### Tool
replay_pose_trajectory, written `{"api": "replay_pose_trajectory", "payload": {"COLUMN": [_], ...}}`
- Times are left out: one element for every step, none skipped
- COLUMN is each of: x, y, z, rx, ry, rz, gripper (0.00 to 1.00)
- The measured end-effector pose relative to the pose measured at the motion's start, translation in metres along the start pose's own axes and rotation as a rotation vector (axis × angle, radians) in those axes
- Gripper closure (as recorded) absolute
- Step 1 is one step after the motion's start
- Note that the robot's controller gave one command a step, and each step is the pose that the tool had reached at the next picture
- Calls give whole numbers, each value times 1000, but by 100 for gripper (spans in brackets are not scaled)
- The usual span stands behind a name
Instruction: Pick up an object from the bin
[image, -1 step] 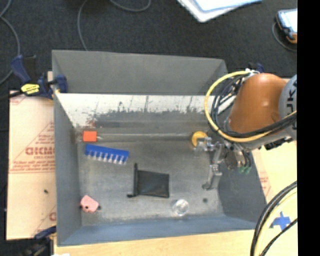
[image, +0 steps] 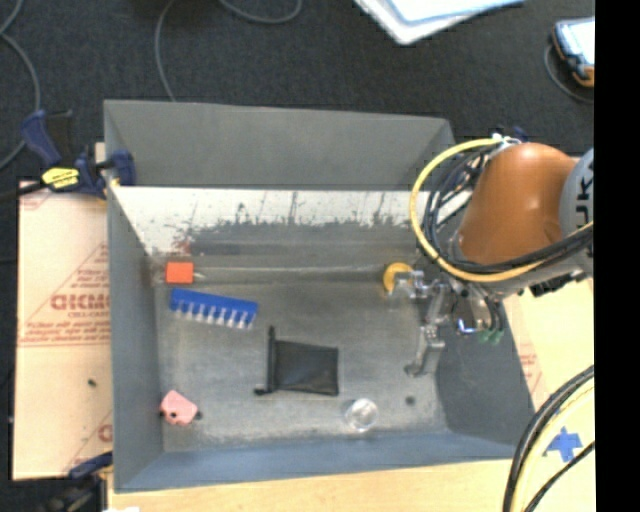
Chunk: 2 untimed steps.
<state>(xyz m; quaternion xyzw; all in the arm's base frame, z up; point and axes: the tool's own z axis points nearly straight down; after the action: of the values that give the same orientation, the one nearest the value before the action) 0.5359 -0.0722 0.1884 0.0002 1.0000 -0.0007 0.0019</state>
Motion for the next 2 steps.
{"api": "replay_pose_trajectory", "payload": {"x": [-75,-58], "y": [67,41], "z": [40,60], "rx": [-4,0], "ry": [5,-3], "rz": [-43,32], "gripper": [0,0]}}
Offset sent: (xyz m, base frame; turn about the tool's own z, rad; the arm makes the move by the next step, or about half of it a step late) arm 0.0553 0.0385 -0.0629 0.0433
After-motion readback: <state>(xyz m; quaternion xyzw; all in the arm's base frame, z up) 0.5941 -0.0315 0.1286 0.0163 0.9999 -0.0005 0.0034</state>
